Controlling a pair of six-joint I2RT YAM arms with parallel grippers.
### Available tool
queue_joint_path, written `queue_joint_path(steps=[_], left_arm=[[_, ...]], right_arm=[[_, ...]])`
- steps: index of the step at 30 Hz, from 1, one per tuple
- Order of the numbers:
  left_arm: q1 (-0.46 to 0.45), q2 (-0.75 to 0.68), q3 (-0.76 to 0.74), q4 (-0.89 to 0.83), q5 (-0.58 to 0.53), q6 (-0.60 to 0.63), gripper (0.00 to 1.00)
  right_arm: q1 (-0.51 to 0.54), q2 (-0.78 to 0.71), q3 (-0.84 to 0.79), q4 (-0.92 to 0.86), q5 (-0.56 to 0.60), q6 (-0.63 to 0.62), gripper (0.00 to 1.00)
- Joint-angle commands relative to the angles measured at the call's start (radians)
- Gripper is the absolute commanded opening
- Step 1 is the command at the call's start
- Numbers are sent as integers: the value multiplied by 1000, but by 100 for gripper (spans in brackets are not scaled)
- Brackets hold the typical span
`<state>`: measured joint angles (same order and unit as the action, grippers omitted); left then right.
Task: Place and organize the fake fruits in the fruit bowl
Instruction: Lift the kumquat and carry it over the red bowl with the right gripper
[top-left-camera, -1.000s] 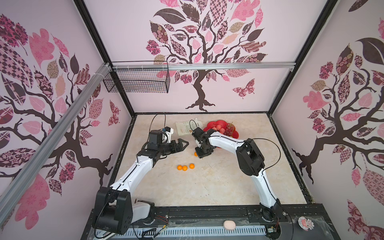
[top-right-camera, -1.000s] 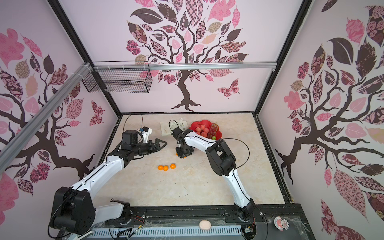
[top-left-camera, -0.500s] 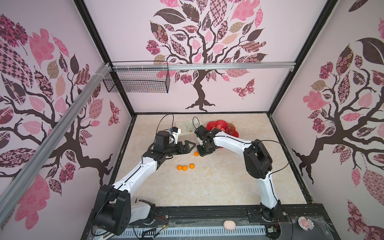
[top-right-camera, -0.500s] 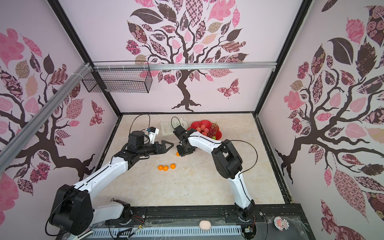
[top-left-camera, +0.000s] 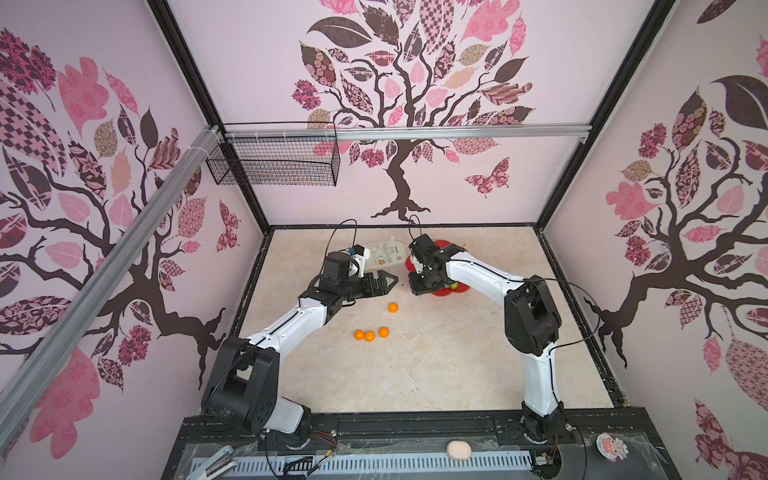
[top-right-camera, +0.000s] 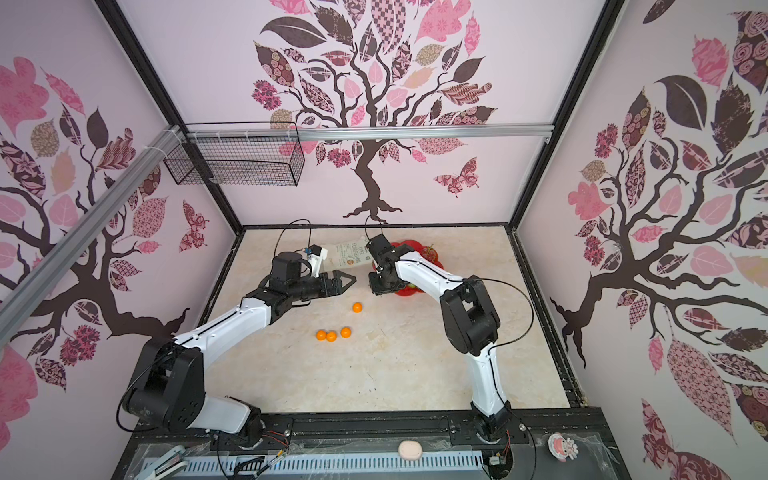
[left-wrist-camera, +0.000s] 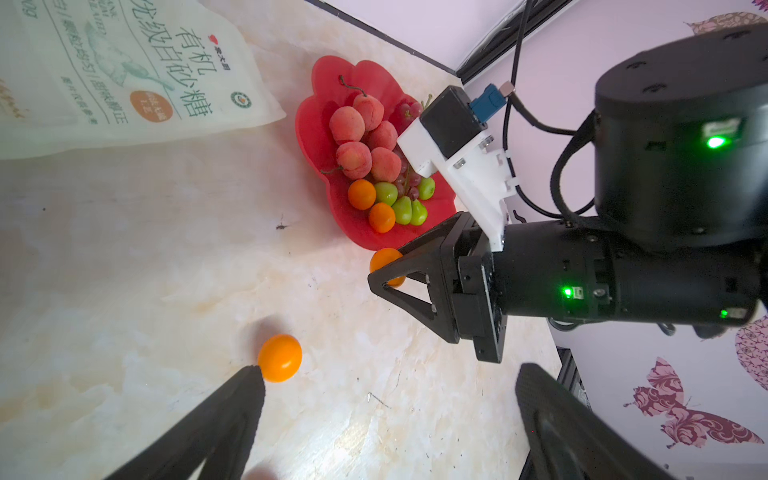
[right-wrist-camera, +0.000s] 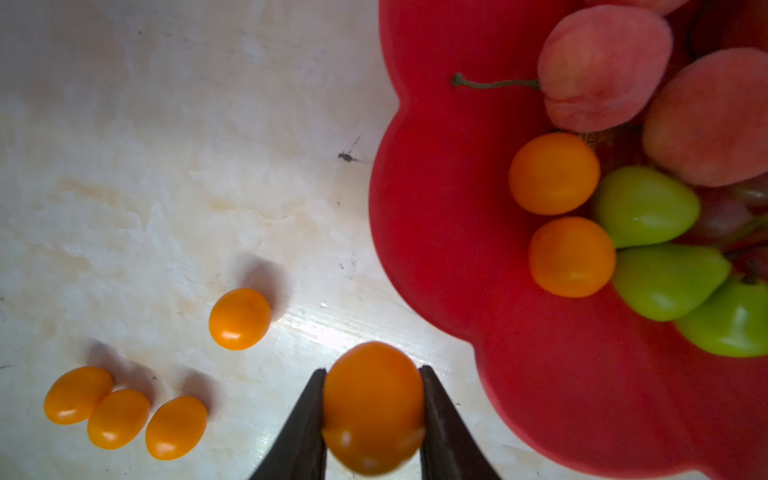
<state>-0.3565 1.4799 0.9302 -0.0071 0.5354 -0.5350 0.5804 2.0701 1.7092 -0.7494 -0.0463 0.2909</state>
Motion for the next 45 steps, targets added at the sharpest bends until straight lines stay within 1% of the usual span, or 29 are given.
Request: queue_joint_path(steps=[1,11,24,27,40,45], left_arm=[[-8,37,60,9,-4,2,99],[-11,119,117,2,20,11,98],[-13,143,103,9,38,17,98],[-13,140,90,37,50,10,98],[-15,139,64,62,55,0,99],[-16,134,61,62,52,0,99]], right_arm=[[-19,-39,22,7,23,-5,33],[-67,48,109,4,21,-5,33],[-85,197,250,-26,5,-13,33],[-84,213,254,-24,1,-15,33],[-86,257,265,-37,-23,-16,35],[-85,254,266,-41,-18,-21,39]])
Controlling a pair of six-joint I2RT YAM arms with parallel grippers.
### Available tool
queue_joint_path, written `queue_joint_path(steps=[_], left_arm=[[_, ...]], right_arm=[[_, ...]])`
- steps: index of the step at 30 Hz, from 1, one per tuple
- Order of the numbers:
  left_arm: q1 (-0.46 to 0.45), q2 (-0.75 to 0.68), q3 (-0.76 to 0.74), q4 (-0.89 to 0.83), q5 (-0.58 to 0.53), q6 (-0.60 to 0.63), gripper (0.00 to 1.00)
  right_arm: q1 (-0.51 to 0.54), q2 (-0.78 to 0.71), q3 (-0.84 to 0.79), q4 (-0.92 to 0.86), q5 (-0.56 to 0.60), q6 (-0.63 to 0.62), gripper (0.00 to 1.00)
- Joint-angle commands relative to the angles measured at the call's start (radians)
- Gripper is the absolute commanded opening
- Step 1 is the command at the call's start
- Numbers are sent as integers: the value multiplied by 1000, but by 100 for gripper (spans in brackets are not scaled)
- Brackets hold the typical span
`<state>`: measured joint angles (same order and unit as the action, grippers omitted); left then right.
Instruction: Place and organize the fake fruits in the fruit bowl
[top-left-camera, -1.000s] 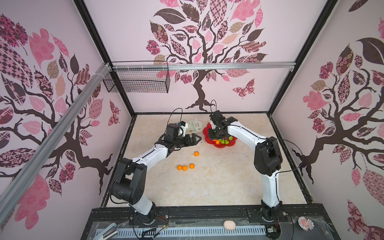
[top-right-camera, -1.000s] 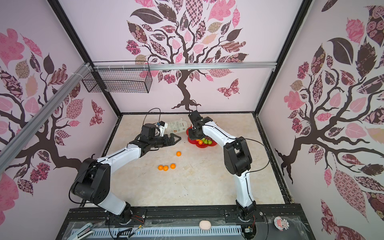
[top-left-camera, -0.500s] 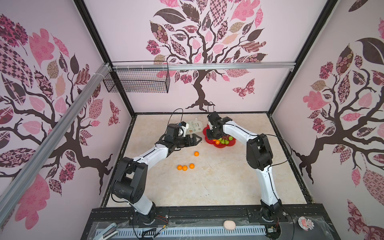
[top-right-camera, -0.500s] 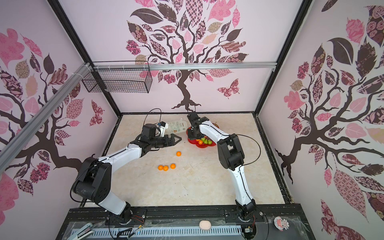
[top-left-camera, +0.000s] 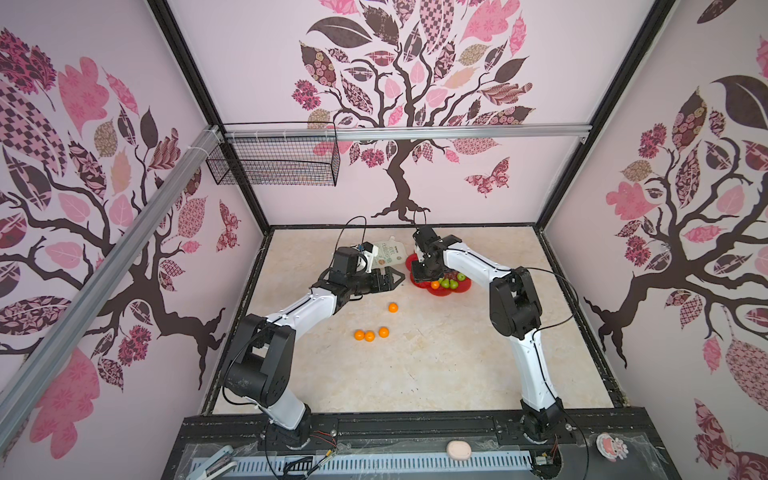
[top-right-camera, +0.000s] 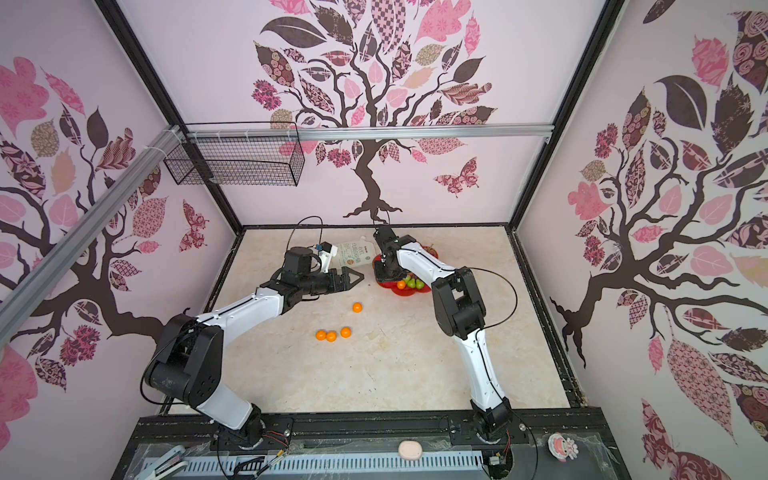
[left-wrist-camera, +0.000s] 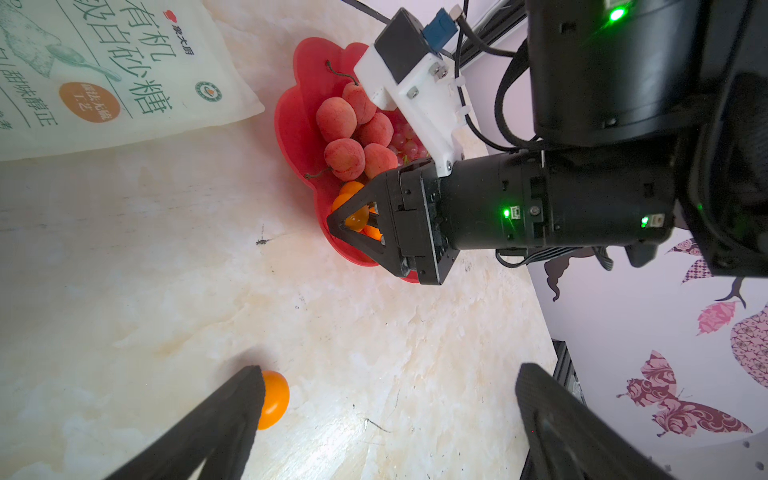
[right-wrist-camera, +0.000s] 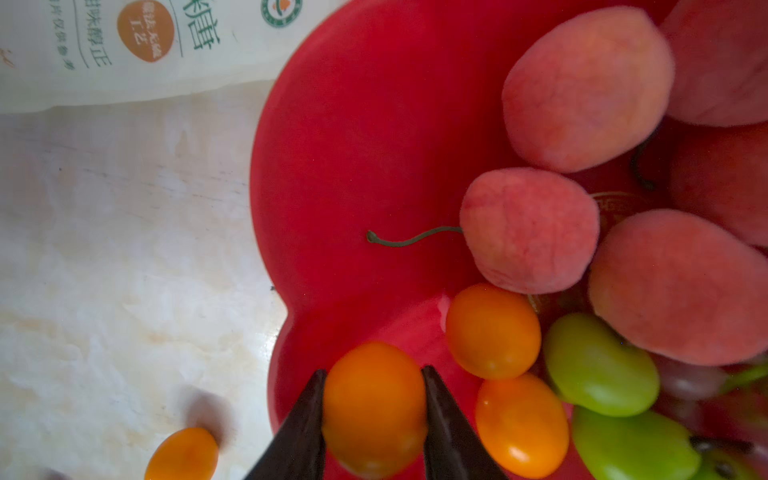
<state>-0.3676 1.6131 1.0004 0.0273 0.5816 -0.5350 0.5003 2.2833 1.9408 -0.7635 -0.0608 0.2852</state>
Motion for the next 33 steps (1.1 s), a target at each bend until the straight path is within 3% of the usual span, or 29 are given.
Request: queue_joint_path(steps=[1,16,25,33], left_arm=[[-4,-1,-13,28,5,1,99],[-8,-127,-50,-82,-60,17,99],[-36,-309,-168,-159,-173,-32,98],[-45,-478,-269,-235,-260,-59,98]], right_arm=[[-6,40,36,-29,0,-16,40],[-6,-58,50,-57,40,-19,46],[32,-231,-119,-4,61,11,48],[150,-329,-256,32,108,15,48]])
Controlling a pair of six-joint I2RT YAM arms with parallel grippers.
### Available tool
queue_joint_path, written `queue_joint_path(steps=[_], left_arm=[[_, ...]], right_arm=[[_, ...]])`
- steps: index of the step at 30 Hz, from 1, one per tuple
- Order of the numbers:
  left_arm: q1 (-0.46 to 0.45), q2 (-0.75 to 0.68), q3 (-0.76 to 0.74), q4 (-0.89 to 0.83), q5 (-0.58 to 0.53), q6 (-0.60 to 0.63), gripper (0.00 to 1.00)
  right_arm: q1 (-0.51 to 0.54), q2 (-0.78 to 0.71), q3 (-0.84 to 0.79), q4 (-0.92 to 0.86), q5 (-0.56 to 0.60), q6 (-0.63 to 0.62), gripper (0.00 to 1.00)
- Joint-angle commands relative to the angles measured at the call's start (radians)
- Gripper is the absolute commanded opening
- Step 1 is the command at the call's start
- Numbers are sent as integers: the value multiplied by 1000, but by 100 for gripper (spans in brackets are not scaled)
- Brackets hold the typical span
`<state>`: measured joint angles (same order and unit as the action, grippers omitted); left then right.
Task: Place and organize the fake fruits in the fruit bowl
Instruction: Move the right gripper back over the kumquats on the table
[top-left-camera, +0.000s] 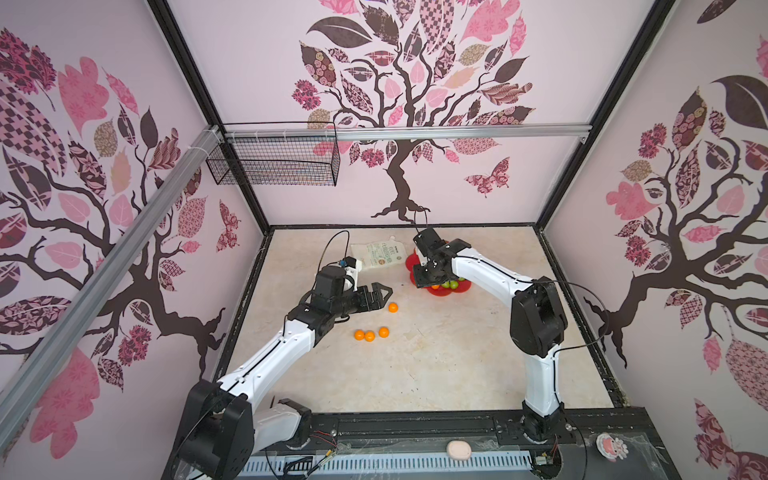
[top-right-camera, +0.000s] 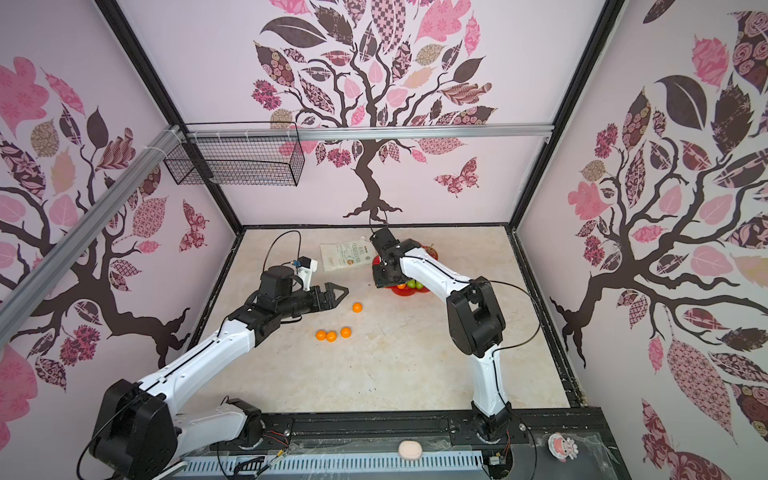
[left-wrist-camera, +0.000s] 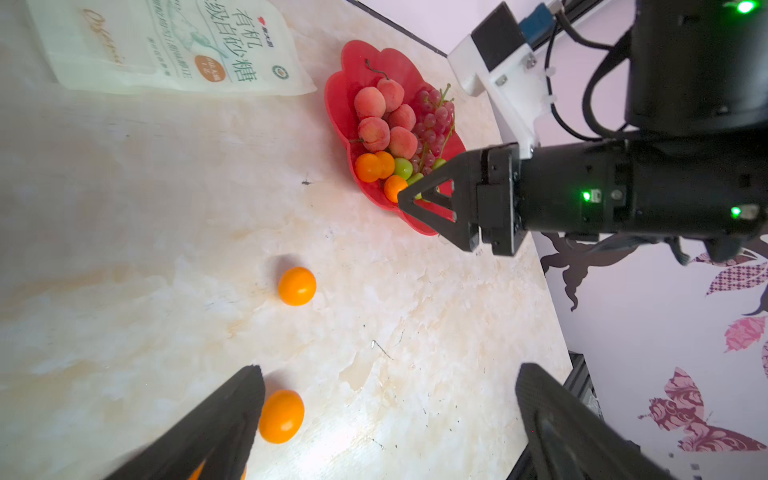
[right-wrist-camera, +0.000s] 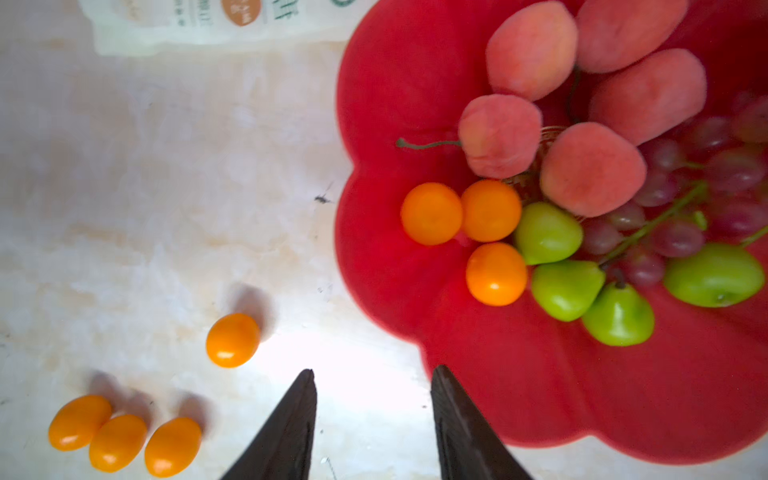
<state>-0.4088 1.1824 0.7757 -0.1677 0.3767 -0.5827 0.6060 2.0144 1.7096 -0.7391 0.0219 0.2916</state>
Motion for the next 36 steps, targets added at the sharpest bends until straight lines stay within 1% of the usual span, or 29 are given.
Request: queue_joint_path(steps=[1,4,9,13,16,20,28,36], left_arm=[[-4,-61,-55,-50,-62,-12,98],[-3,-106,-93,-65,-87,-30,98],[3,-146,-149,-63,-125,-79,98],[28,-160,-174,-42,-113,-106,98],[67,-159,-190,-21,-75,-121,98],[100,-154,-190,-21,-55,-110,98],[104,-144,-192,-25,-33,-98,98],[103,-144,-205,-17,-32,-93,98]], right_arm=[[56,-62,-33,12,23,11,48],[84,-54,-42,24,2,27,48],[127,12,-6,12,-25,41,48],[152,73,40,-18,-32,43,48],[159,105,57,-19,-36,49,48],[160,150,91,-31,-52,55,48],[163,212,131,-32,-82,66,48],[164,292,209,-84,-88,67,48]])
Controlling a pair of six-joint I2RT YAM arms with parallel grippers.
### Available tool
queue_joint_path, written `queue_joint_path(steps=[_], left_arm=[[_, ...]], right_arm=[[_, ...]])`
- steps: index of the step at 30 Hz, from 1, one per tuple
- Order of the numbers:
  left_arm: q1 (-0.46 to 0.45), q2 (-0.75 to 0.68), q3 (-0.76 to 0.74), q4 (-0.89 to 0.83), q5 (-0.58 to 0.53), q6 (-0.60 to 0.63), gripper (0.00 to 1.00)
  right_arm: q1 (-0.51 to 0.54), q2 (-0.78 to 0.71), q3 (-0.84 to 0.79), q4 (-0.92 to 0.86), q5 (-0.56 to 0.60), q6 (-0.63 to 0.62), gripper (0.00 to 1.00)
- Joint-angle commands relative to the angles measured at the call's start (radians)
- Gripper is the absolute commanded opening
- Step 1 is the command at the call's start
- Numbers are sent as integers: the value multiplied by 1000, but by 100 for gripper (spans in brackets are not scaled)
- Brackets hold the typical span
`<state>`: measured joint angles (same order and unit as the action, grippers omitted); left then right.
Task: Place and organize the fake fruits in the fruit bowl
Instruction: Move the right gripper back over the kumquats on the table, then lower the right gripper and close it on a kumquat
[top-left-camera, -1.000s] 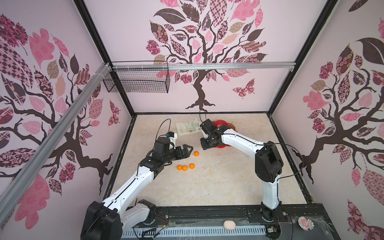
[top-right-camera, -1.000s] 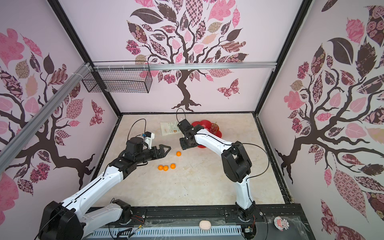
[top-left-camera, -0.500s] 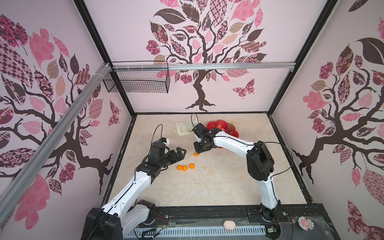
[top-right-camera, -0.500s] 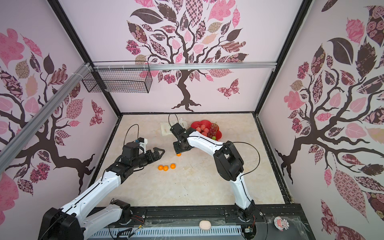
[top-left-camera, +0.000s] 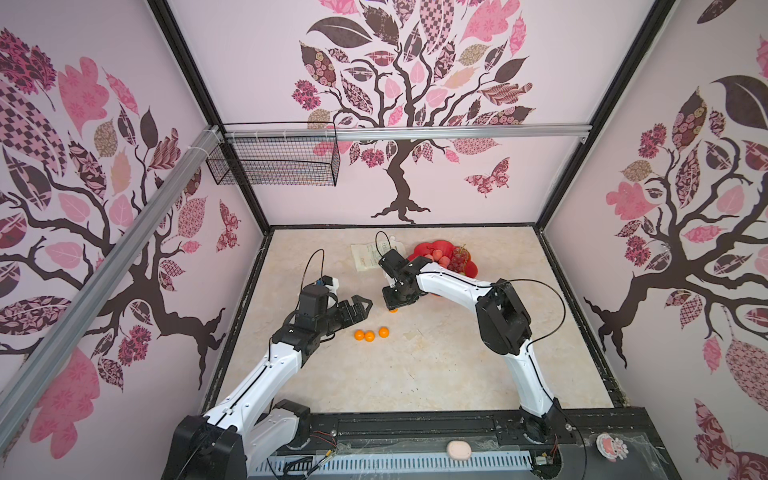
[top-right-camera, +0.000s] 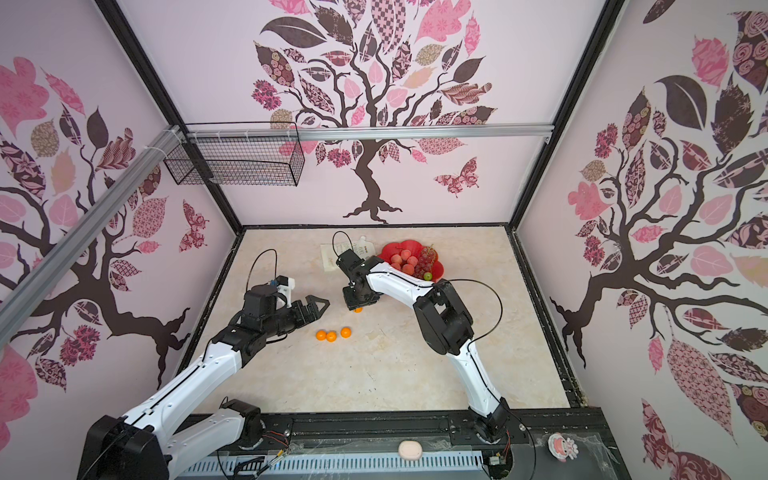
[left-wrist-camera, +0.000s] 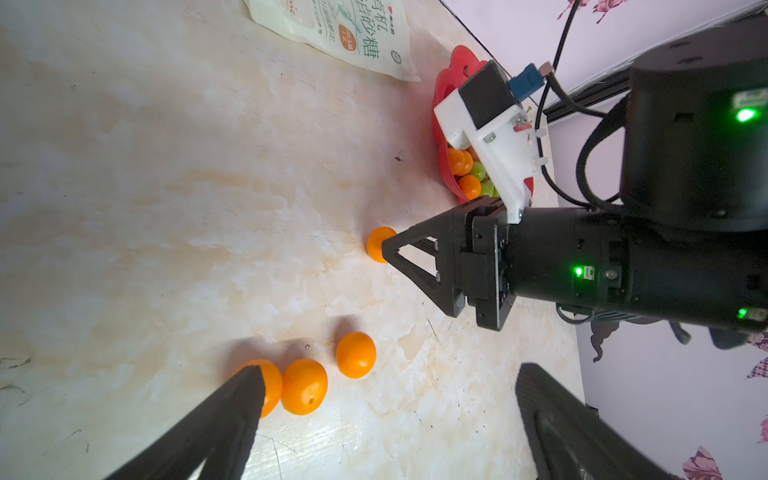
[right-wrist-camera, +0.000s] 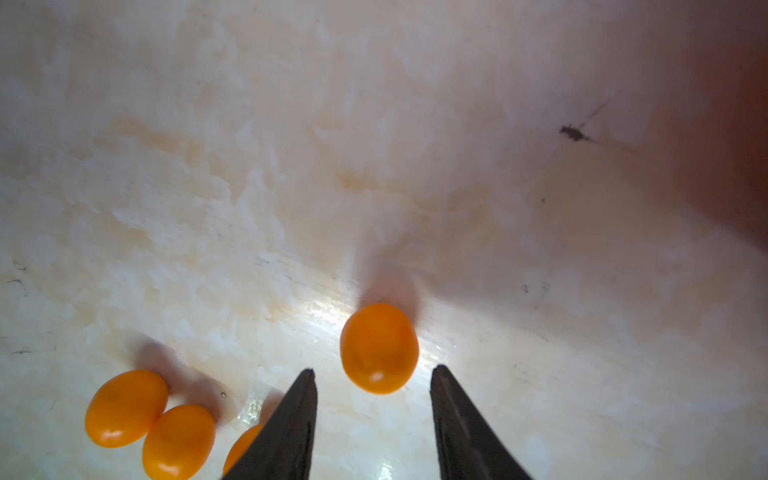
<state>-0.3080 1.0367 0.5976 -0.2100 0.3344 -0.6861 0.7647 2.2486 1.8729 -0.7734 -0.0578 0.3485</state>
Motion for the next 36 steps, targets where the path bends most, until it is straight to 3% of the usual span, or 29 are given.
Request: queue_joint_path(steps=[1,36], left_arm=[[3,1,-28,26,11,12,98],[3,17,-37,45,15,20,98]], right_arm=[[4,65,56,-55,-10,10,48],[6,207,246,-198,5,18,44]])
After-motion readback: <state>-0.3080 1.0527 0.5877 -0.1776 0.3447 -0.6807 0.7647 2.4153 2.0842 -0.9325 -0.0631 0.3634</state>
